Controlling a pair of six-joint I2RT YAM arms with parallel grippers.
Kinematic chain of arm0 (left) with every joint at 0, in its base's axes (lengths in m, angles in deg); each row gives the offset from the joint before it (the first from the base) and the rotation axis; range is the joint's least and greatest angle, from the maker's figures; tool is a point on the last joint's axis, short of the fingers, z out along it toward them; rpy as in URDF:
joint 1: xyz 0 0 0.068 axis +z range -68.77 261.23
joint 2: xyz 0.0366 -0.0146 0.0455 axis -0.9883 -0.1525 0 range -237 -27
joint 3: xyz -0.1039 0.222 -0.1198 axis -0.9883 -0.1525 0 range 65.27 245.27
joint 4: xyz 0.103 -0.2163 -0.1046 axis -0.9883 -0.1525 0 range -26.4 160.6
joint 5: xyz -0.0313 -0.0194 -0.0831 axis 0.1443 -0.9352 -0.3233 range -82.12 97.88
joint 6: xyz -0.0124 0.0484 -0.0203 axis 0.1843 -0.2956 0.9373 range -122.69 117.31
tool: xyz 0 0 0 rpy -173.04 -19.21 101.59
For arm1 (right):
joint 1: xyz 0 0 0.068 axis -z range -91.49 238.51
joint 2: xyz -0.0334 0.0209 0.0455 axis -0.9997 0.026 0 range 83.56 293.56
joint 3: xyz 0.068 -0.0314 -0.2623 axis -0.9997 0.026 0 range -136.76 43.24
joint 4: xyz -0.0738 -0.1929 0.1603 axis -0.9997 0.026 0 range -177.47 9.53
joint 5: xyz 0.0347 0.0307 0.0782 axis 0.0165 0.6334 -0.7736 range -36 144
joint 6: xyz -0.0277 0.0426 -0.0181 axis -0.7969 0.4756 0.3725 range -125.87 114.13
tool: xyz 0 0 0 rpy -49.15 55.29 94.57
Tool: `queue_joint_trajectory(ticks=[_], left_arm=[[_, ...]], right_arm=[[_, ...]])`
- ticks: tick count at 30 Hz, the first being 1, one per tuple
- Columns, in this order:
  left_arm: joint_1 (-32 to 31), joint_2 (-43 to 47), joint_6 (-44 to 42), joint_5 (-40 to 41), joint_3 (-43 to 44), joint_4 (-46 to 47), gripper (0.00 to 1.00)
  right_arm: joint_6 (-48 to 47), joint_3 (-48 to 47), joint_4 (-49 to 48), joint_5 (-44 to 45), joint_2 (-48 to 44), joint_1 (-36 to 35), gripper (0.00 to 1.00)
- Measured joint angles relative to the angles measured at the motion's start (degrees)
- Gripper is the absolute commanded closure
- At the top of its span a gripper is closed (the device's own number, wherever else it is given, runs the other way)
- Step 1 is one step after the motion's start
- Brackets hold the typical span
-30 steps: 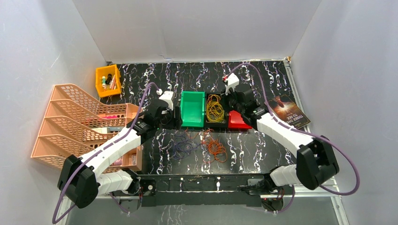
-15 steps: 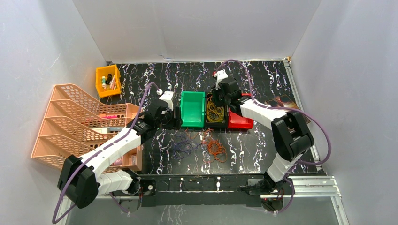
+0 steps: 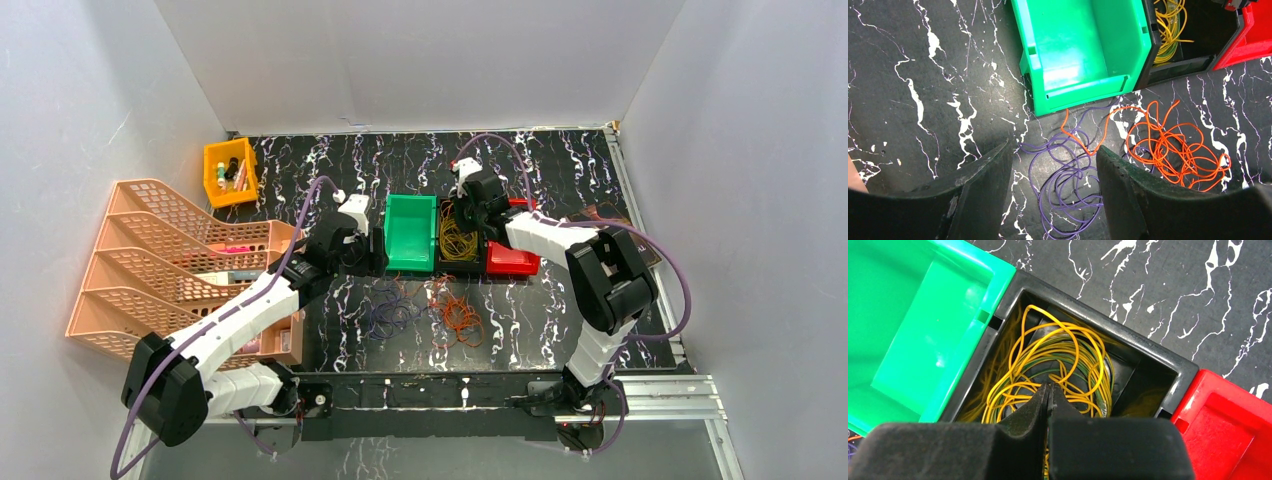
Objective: Untangle the cables
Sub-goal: Place the cable in the bin.
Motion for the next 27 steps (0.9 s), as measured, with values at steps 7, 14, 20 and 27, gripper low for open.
queue_joint_trajectory(ticks=[7, 14, 20, 27], left_arm=[[0.00, 0.13, 0.02, -0.02, 0.00, 0.00, 0.39], [0.00, 0.24, 0.02, 0.04, -0.04, -0.02, 0.39], [0.00, 0.76, -0.02, 0.46, -0.15, -0.04, 0.39], [0.00, 0.76, -0.22, 0.48, -0.15, 0.00, 0.39]], right_arm=[[0.02, 1.46, -0.24, -0.02, 0.13, 0.00, 0.94], [0.02, 1.86, -0.66, -0.09, 2.03, 0.00, 0.94], [-0.26, 1.86, 0.57, 0.24, 1.25, 0.00, 0.83], [-0.87, 1.86, 2.40, 0.85, -7.17, 0.00, 0.72]])
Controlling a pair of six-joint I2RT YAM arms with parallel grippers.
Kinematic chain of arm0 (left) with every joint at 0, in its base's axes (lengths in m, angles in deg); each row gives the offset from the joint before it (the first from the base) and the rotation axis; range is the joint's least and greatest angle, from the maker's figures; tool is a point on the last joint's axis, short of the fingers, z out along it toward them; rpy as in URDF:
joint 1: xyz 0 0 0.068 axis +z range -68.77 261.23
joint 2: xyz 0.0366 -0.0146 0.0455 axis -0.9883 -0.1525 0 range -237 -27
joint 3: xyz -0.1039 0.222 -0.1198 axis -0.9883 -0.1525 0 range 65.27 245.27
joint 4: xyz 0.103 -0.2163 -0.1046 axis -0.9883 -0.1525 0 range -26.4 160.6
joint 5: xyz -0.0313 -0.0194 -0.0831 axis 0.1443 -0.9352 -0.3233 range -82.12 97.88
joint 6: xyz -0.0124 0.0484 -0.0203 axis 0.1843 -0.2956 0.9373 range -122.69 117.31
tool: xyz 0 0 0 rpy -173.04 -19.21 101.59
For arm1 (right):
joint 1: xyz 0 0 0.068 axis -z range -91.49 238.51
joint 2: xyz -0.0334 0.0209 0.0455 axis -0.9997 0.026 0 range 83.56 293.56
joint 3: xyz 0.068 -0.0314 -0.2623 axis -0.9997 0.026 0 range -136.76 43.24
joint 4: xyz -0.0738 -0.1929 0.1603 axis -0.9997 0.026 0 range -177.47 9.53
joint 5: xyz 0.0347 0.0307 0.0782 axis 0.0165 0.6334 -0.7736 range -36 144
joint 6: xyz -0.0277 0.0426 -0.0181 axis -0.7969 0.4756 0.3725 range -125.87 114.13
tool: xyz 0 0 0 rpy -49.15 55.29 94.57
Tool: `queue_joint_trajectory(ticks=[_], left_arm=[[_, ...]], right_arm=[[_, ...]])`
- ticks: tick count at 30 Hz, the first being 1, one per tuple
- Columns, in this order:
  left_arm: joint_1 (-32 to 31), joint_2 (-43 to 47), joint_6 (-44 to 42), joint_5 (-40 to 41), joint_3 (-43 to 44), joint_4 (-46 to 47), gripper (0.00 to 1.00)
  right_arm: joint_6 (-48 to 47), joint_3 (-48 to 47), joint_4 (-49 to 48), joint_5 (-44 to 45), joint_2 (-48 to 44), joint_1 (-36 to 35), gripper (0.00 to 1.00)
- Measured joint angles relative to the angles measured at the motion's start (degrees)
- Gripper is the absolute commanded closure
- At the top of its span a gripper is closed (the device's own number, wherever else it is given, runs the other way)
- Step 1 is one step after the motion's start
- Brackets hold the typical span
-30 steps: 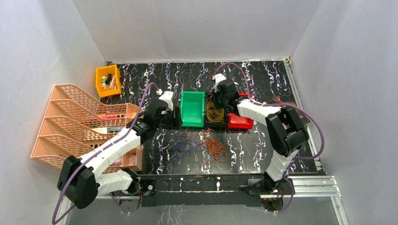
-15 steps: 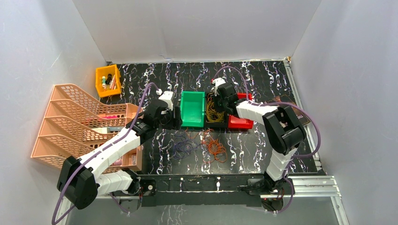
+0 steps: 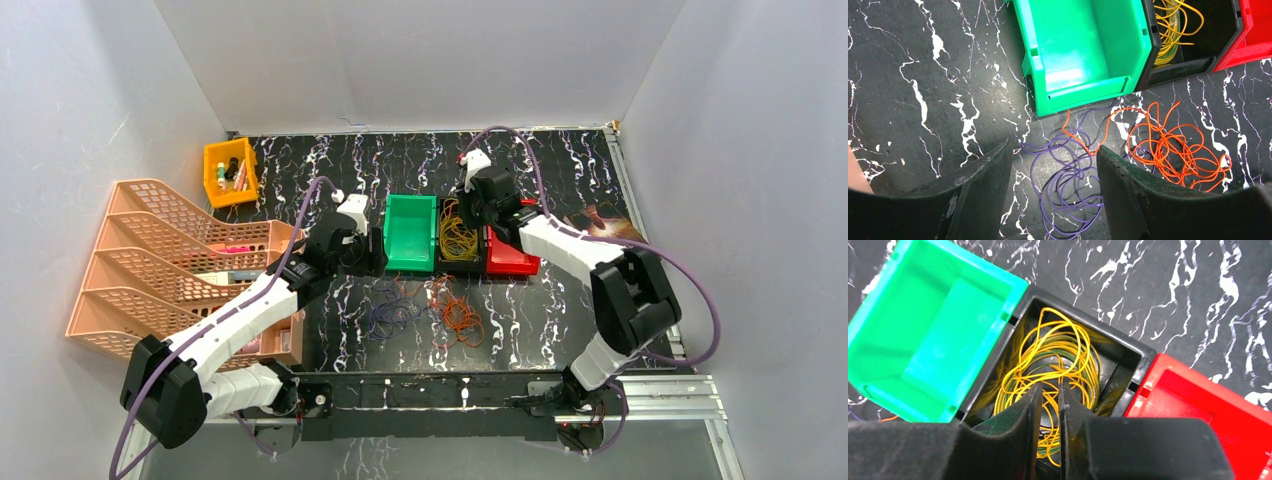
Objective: Untangle the cables
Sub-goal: Place the cable in the bin.
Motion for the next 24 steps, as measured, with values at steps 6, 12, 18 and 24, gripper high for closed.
queue_joint_trajectory(ticks=[6, 12, 18, 24], left_arm=[[0.00, 0.00, 0.00, 0.02, 0.00, 0.00, 0.39], [0.00, -0.02, -0.04, 0.00, 0.00, 0.00, 0.39], [0.00, 0.02, -0.15, 0.02, 0.00, -0.13, 0.39], [0.00, 1.29, -0.20, 0.68, 0.00, -1.14, 0.38]], right_arm=[[-0.66, 0.22, 0.52, 1.07, -4.92, 0.00, 0.68], [-0.87, -0.04, 0.04, -1.42, -4.37, 0.11, 0.67], [-0.48, -5.27, -1.11, -3.37, 4.20, 0.22, 0.64], [0.26, -6.88, -1.95, -2.97, 10.21, 0.26, 0.62]])
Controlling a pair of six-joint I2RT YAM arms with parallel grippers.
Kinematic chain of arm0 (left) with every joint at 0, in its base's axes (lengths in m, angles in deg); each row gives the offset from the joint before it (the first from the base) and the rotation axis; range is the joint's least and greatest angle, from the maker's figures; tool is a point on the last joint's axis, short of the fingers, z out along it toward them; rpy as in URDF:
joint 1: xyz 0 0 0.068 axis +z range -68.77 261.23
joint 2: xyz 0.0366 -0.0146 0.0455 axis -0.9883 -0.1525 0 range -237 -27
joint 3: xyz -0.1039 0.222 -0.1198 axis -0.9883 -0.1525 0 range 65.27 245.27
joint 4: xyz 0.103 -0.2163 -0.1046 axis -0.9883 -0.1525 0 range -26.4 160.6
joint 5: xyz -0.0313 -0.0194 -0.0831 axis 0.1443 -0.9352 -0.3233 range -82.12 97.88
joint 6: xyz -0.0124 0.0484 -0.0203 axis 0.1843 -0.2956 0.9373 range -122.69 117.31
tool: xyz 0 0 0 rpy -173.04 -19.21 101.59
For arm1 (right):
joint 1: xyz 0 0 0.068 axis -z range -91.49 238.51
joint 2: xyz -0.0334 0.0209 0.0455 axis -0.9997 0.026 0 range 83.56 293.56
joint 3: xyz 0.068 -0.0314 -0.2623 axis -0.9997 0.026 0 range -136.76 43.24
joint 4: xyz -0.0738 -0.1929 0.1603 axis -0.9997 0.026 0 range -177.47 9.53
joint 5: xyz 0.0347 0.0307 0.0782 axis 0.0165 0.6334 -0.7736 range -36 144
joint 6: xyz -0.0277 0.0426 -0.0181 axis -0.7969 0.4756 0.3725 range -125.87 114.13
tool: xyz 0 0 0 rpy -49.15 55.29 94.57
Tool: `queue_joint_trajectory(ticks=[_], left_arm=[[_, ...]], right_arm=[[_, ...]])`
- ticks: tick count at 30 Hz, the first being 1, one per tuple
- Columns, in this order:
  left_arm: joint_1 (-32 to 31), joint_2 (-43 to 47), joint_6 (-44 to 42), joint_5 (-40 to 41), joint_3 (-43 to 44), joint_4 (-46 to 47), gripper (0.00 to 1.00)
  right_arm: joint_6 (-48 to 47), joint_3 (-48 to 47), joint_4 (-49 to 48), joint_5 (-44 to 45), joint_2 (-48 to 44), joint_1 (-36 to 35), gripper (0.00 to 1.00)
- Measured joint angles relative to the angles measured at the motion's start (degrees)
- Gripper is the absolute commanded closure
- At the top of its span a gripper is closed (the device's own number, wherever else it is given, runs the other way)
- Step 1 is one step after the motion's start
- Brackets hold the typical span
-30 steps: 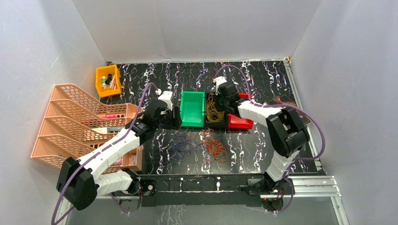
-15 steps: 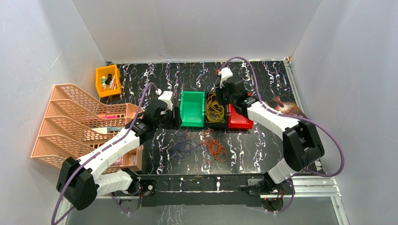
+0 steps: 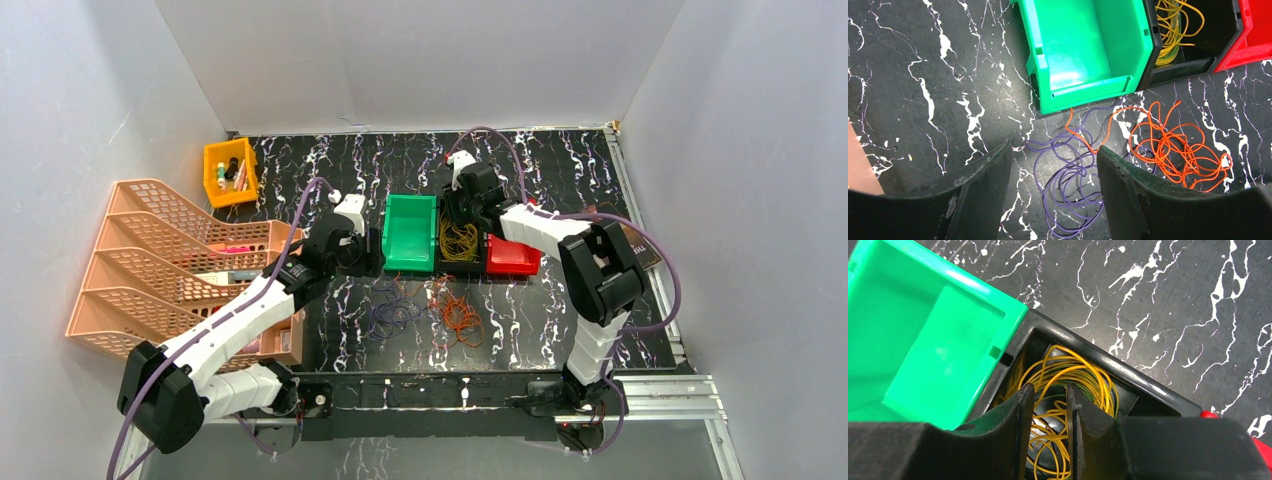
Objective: Untangle the cables
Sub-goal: Place the cable in the bin.
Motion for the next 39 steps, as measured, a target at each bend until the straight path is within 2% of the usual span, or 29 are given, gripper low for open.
queue_joint_trajectory(ticks=[6, 9, 21, 25, 31, 39], left_arm=[[0.00, 0.33, -0.02, 0.17, 0.00, -0.31, 0.38], [0.00, 0.31, -0.04, 0.17, 0.00, -0.35, 0.38], [0.00, 0.28, -0.22, 0.15, 0.00, -0.44, 0.38], [0.00, 0.22, -0.22, 0.17, 0.00, -0.44, 0.38], [0.00, 0.22, -0.20, 0.17, 0.00, -0.44, 0.38], [0.00, 0.22, -0.20, 0.20, 0.00, -0.44, 0.38]], right_arm=[[0.11, -0.04, -0.26, 1.40, 1.79, 0.00, 0.81], [0.44, 0.39, -1.38, 1.70, 1.97, 0.00, 0.87], [1.49, 4.22, -5.66, 1.33, 3.17, 0.00, 0.91], [1.68, 4.28, -6.01, 1.20, 3.41, 0.00, 0.88], [1.68, 4.28, -5.97, 1.25, 3.34, 0.00, 0.68], [1.25, 4.28, -2.75, 1.42, -1.27, 0.00, 0.59]])
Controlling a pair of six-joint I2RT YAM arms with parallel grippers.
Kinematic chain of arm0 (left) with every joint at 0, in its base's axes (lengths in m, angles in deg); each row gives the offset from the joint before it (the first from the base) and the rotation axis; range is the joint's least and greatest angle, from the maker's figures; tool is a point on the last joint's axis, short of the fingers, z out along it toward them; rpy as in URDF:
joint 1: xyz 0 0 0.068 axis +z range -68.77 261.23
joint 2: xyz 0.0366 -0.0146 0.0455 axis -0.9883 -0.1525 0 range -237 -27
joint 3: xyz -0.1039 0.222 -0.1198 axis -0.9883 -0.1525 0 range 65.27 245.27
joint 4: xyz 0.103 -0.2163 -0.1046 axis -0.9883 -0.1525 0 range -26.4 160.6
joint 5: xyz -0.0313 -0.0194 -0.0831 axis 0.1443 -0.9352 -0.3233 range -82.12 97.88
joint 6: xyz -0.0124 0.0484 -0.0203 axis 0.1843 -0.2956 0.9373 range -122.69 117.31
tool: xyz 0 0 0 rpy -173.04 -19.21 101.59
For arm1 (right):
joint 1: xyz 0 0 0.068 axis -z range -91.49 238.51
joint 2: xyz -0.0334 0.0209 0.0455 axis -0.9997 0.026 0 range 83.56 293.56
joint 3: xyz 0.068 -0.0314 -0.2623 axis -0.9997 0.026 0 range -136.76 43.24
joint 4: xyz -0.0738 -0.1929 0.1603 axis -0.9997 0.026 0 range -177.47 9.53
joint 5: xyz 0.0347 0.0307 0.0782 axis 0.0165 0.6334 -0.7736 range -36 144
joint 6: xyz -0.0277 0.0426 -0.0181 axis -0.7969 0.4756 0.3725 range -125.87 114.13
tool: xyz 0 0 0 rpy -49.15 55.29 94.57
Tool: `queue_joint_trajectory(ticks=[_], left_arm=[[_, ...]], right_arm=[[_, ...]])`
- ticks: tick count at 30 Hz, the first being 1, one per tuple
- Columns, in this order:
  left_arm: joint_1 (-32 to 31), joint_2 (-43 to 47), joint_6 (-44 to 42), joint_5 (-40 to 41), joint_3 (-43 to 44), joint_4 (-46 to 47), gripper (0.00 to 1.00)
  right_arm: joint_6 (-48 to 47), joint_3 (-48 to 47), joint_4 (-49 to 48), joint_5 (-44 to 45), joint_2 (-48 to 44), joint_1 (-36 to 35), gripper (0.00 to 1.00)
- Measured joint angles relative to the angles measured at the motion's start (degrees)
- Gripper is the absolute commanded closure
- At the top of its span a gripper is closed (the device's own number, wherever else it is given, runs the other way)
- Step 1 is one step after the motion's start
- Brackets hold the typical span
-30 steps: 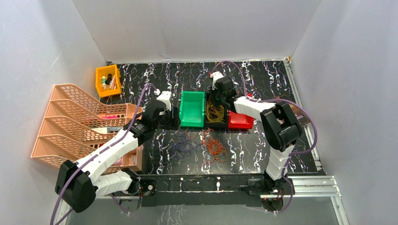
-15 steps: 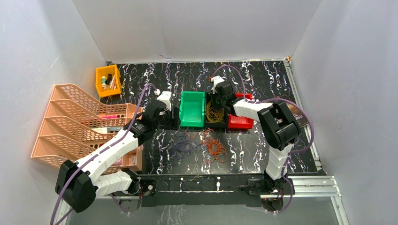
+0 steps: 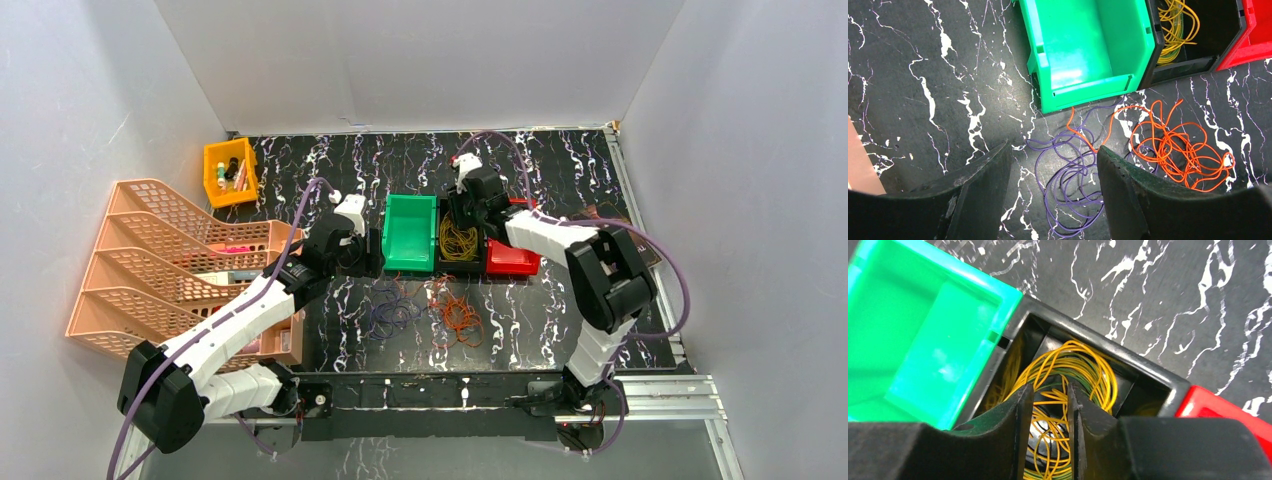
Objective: Untangle the cables
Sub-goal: Place the cable in the bin.
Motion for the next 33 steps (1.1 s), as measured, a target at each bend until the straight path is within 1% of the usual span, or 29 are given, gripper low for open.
queue_joint_trajectory(ticks=[8, 11, 14, 19, 21, 24, 28, 33], left_arm=[[0.00, 0.00, -0.02, 0.02, 0.00, 0.02, 0.38], [0.00, 0.00, -0.02, 0.02, 0.00, 0.02, 0.36], [0.00, -0.11, -0.52, -0.68, 0.02, 0.13, 0.35], [-0.04, -2.29, -2.95, -6.05, 0.66, 0.33, 0.33], [-0.55, -3.02, -3.58, -7.67, 0.72, 0.33, 0.32], [-2.82, -3.50, -4.13, -8.85, 0.94, 0.46, 0.32], [-8.11, -5.51, -3.67, -9.38, 1.46, 2.67, 0.33], [-12.15, -8.13, -1.38, -11.02, 0.79, 6.95, 0.33]], right_arm=[[0.04, 0.00, 2.45, 0.22, -8.48, 0.00, 0.52], [0.09, 0.44, 3.48, 0.26, -10.99, 0.04, 0.48], [0.13, 3.21, 5.11, 0.26, -15.37, 0.04, 0.46], [0.22, 8.70, 8.92, -0.63, -24.22, 0.04, 0.45], [0.24, 11.45, 10.73, -2.38, -28.79, 0.04, 0.45], [0.59, 15.19, 13.57, -5.79, -35.89, 0.04, 0.46], [2.58, 19.96, 16.70, -9.55, -44.41, 0.04, 0.46], [4.13, 24.37, 21.77, -15.87, -51.36, 0.04, 0.43]])
